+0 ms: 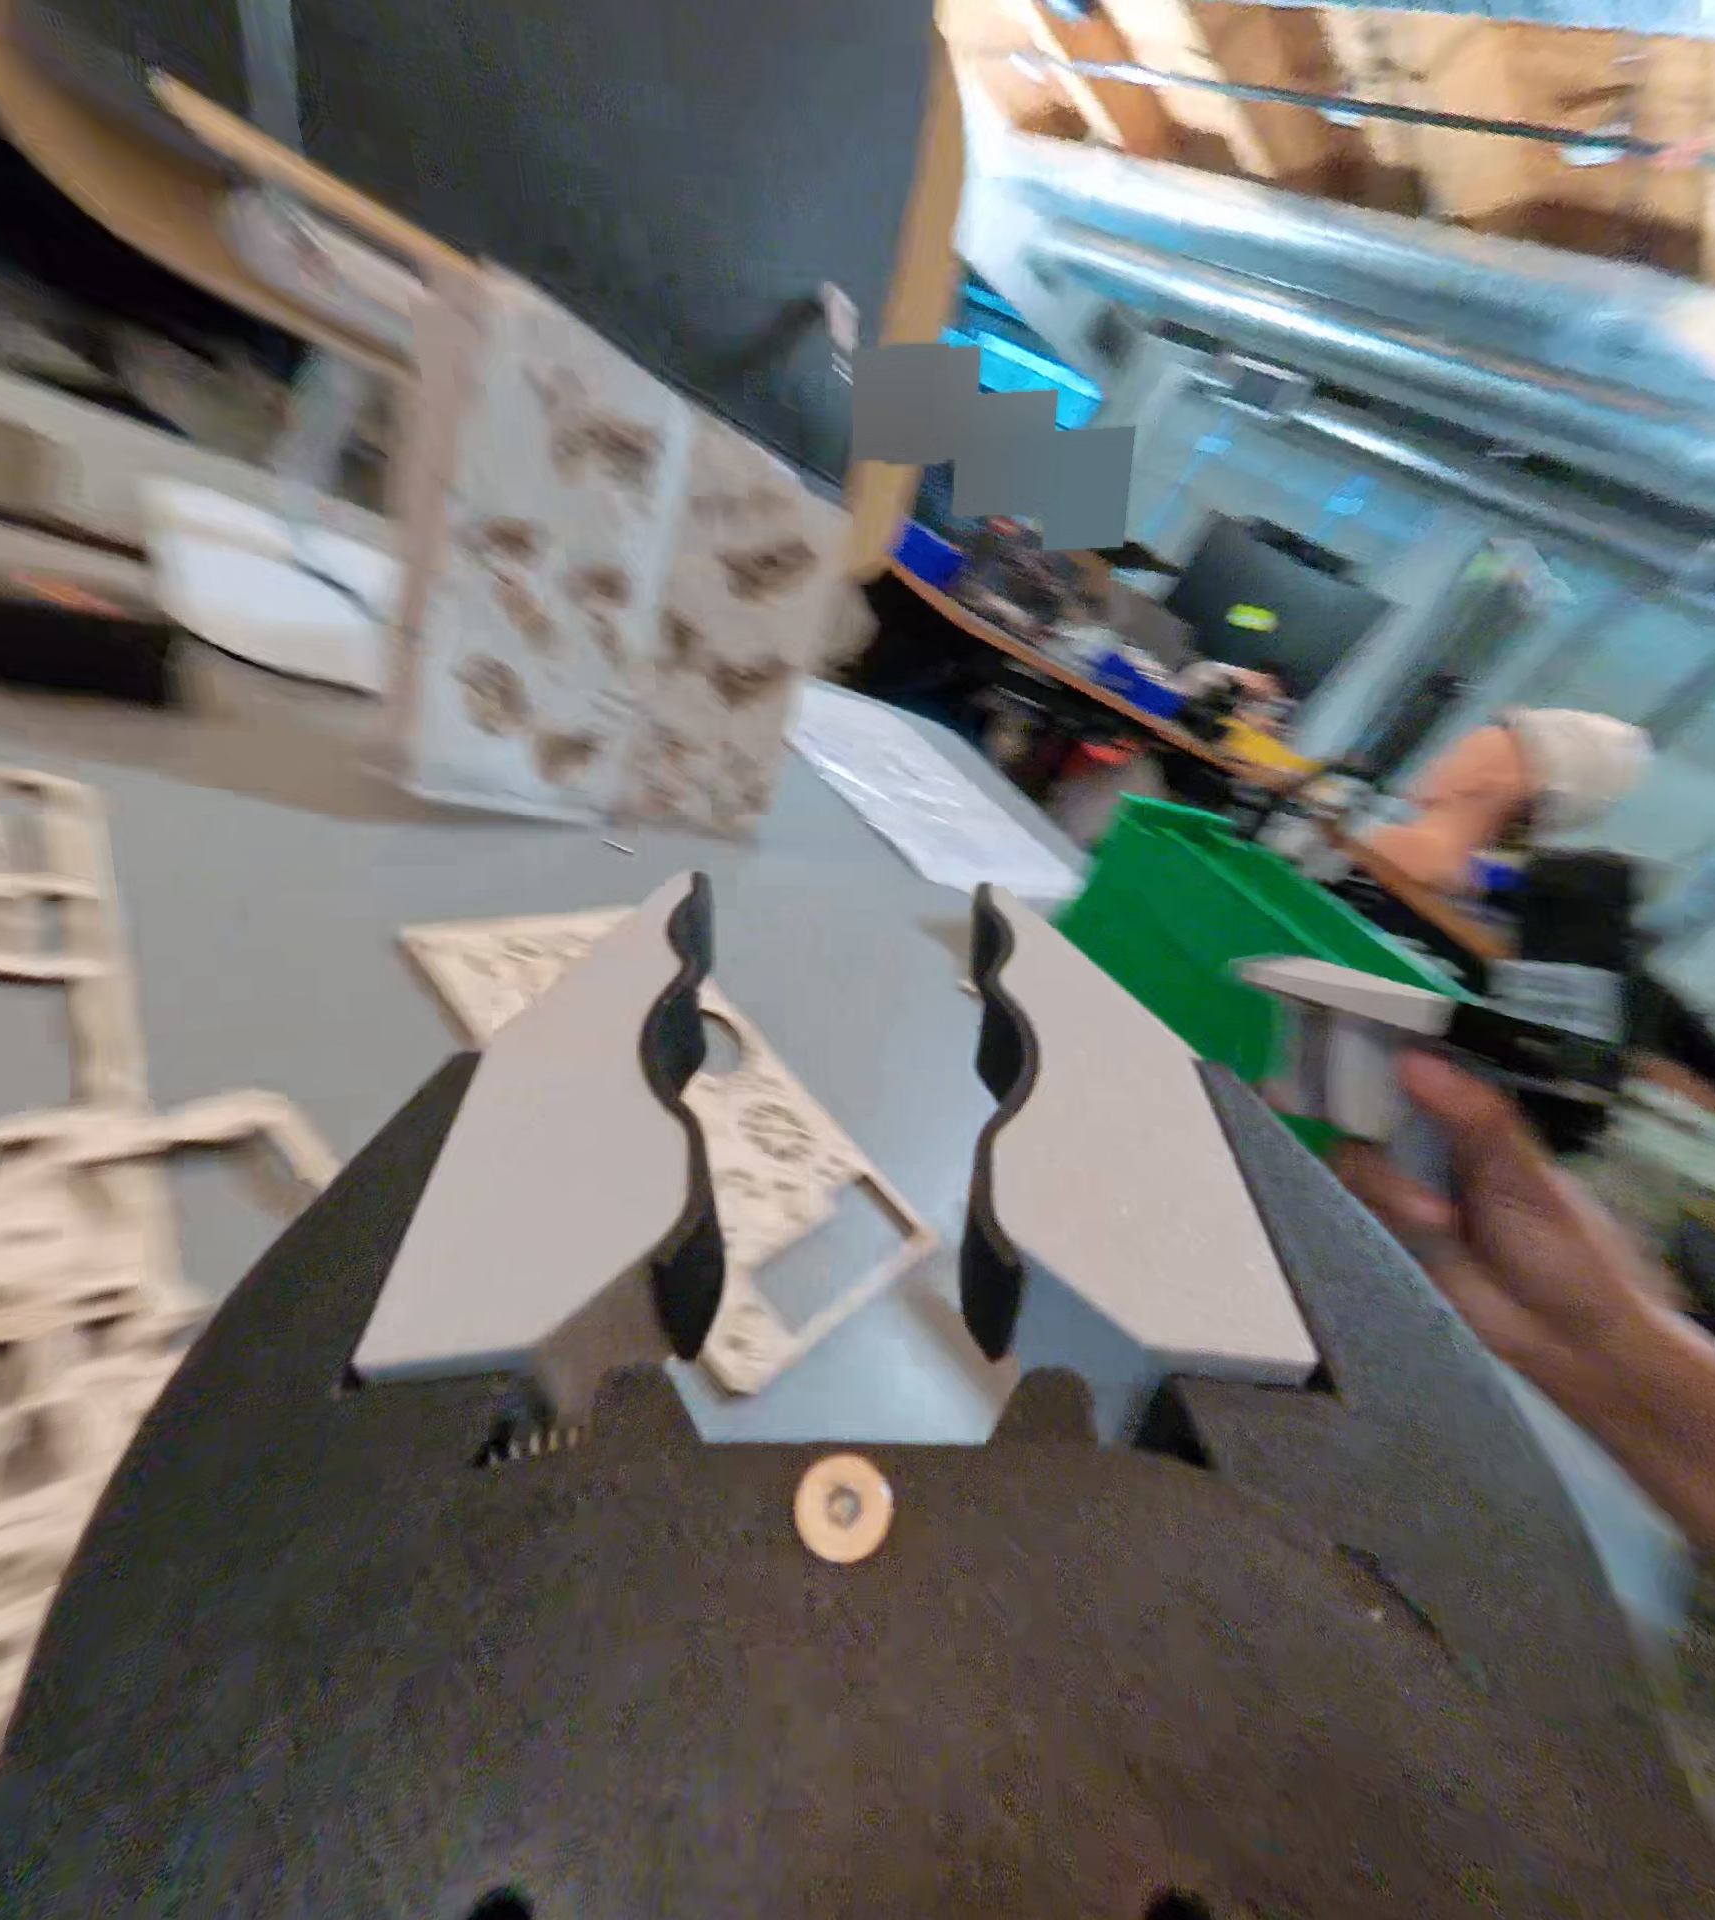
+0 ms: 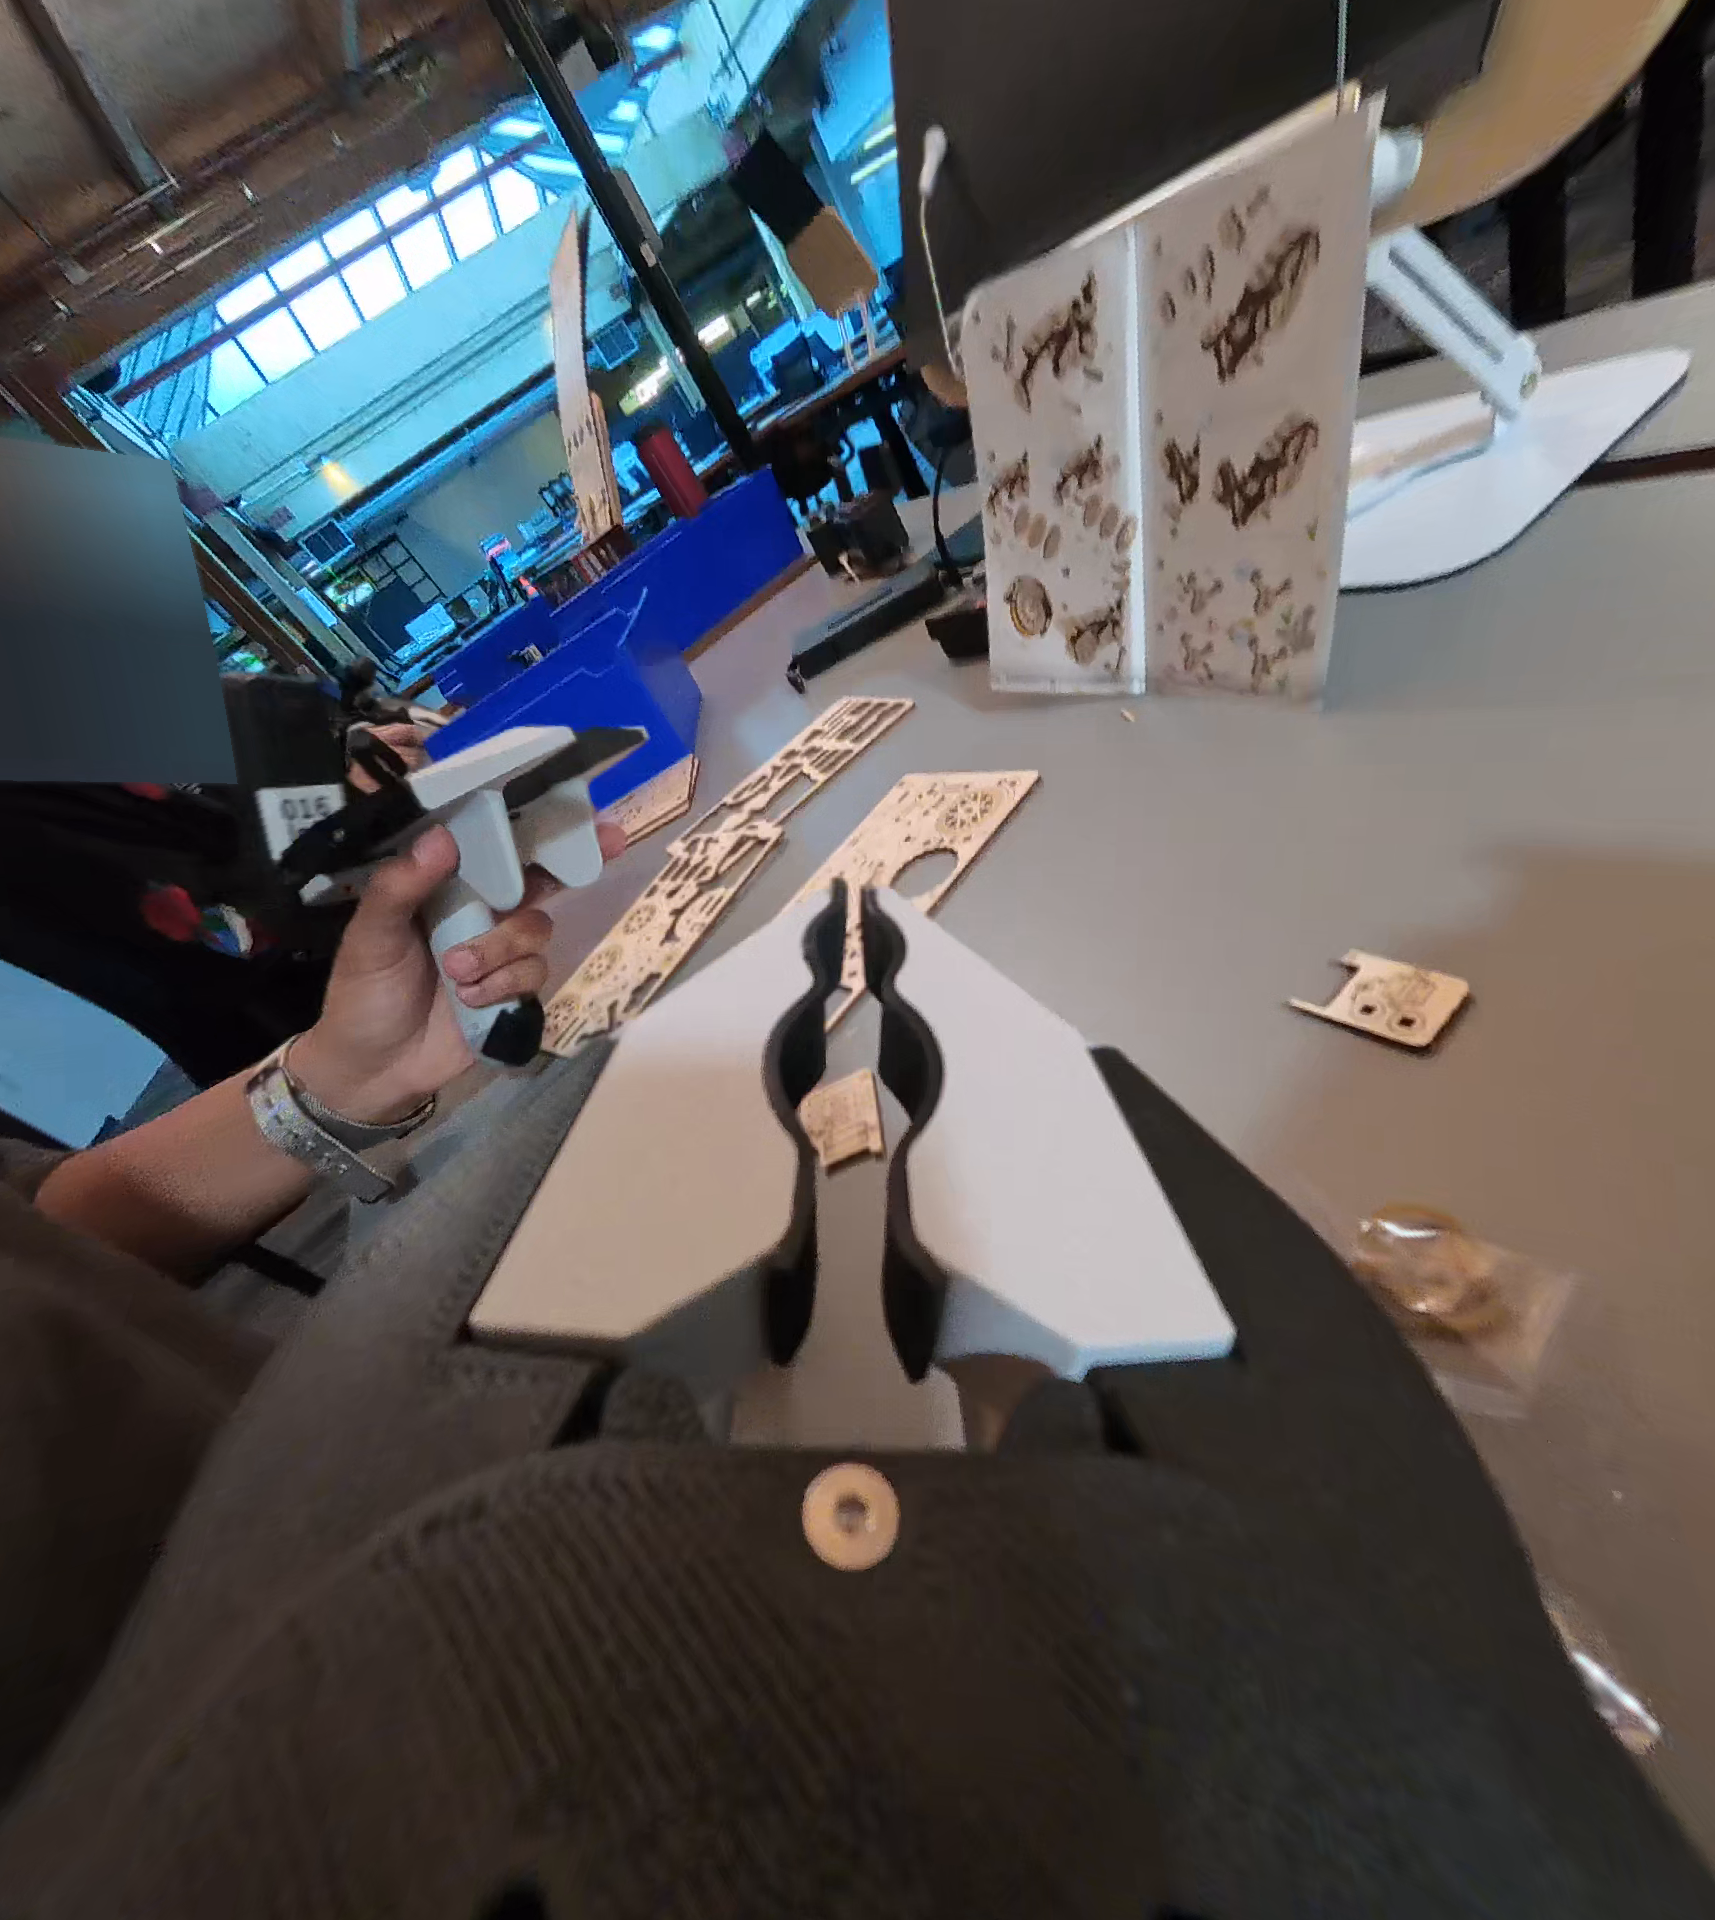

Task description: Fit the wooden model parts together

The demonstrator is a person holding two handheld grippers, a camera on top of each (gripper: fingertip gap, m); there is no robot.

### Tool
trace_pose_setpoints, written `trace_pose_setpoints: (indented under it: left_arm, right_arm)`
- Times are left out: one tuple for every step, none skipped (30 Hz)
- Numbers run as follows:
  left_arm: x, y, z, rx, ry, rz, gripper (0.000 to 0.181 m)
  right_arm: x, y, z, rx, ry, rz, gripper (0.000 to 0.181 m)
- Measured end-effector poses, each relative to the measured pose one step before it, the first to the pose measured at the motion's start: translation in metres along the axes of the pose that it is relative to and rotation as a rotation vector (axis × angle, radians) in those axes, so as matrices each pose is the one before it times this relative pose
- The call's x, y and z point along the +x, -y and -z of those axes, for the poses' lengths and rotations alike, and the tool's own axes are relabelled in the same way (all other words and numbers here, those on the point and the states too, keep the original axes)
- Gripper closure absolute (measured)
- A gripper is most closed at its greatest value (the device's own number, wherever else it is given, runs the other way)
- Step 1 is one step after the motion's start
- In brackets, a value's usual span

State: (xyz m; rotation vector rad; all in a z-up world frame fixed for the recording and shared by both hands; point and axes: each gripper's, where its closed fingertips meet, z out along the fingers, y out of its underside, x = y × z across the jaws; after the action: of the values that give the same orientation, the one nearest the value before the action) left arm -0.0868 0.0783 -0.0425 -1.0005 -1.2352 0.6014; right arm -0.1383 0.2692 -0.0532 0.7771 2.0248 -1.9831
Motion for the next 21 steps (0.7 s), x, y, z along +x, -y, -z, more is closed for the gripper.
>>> trace_pose_setpoints:
  left_arm:
    - [-0.0112, 0.01171, 0.00777, 0.0538, 0.0892, -0.0814, 0.123]
    - [-0.01265, 0.01048, 0.00784, 0.0506, 0.082, -0.0883, 0.123]
    - [-0.0158, 0.00915, 0.007, 0.0423, 0.0897, -0.0779, 0.123]
    - [-0.01546, 0.00688, 0.00572, 0.0291, 0.0777, -0.0638, 0.122]
    - [-0.01257, 0.004, 0.00449, 0.0131, 0.0492, -0.0519, 0.122]
    - [-0.01119, 0.00043, 0.00394, -0.0073, 0.0346, -0.0388, 0.122]
    - [-0.01152, -0.00237, 0.0037, -0.0243, 0.0341, -0.0221, 0.123]
    - [-0.01133, -0.00394, 0.00378, -0.0325, 0.0285, -0.0056, 0.126]
    - [-0.0108, -0.00364, 0.00403, -0.0274, 0.0229, 0.009, 0.127]
    - [-0.01051, -0.00252, 0.00436, -0.0159, 0.0196, 0.0173, 0.128]
    - [-0.01019, -0.00215, 0.0047, -0.0114, 0.0186, 0.0191, 0.131]
    - [-0.01052, -0.00236, 0.00462, -0.0133, 0.0234, 0.0174, 0.142]
    - [-0.00957, -0.0032, 0.00447, -0.0196, 0.0216, 0.0089, 0.168]
    - [-0.00724, -0.00258, 0.00392, -0.0172, 0.0121, 0.0027, 0.181]
    - [-0.00946, -0.00267, 0.00348, -0.0169, 0.0347, 0.0025, 0.181]
    - [-0.00771, -0.00307, 0.00319, -0.0186, 0.0293, -0.0093, 0.181]
    - [-0.00634, -0.00225, 0.00335, -0.0106, 0.025, -0.0153, 0.181]
    - [-0.00611, -0.0011, 0.00346, -0.0002, 0.0276, -0.0143, 0.181]
    - [-0.00539, -0.00098, 0.00345, -0.0004, 0.0246, -0.0124, 0.181]
    - [-0.00265, -0.0015, 0.00326, -0.0042, 0.0073, -0.0113, 0.181]
    - [-0.00223, -0.00149, 0.00316, -0.0043, 0.0045, -0.005, 0.181]
  right_arm:
    - [-0.00226, 0.0029, 0.001, 0.0112, -0.004, 0.0156, 0.181]
    - [-0.00122, 0.00122, -0.00017, 0.0044, -0.0088, 0.0182, 0.181]
    - [-0.00139, 0.00078, -0.00143, 0.0018, -0.0065, 0.0181, 0.181]
    - [-0.00193, 0.00117, -0.00268, 0.0026, -0.0012, 0.0173, 0.181]
    - [-0.00245, 0.00102, -0.00403, 0.0011, 0.0036, 0.0186, 0.181]
    - [-0.00216, 0.00005, -0.00507, -0.0046, 0.0028, 0.0213, 0.181]
    - [-0.00172, -0.00099, -0.00595, -0.0117, 0.002, 0.0231, 0.181]
    - [-0.00154, -0.00147, -0.00662, -0.0159, 0.0027, 0.0234, 0.181]
    - [-0.00171, -0.00136, -0.00684, -0.016, 0.0046, 0.0231, 0.181]
    - [-0.00165, -0.00089, -0.00685, -0.0135, 0.0052, 0.022, 0.181]
    - [-0.001, -0.00054, -0.00641, -0.0108, 0.0024, 0.0204, 0.181]
    - [0.00056, -0.00004, -0.00596, -0.0068, -0.0063, 0.0189, 0.181]
    - [0.00283, 0.00103, -0.00505, 0.0021, -0.0213, 0.0191, 0.181]
    - [0.00411, 0.00288, -0.00448, 0.0171, -0.0295, 0.0283, 0.181]
    - [0.00387, 0.0039, -0.00403, 0.0278, -0.0314, 0.0424, 0.181]
    - [0.00229, 0.00259, -0.004, 0.0159, -0.0241, 0.0445, 0.181]
    - [0.00295, 0.00021, -0.00448, -0.0122, -0.029, 0.0353, 0.181]
    - [0.00364, -0.00161, -0.00543, -0.0303, -0.0356, 0.0329, 0.181]
    - [0.00241, -0.00161, -0.00577, -0.028, -0.0297, 0.0426, 0.181]
    - [0.00253, -0.00102, -0.00572, -0.016, -0.0336, 0.0514, 0.181]
    - [0.00412, -0.00074, -0.00521, -0.0069, -0.0468, 0.0551, 0.181]
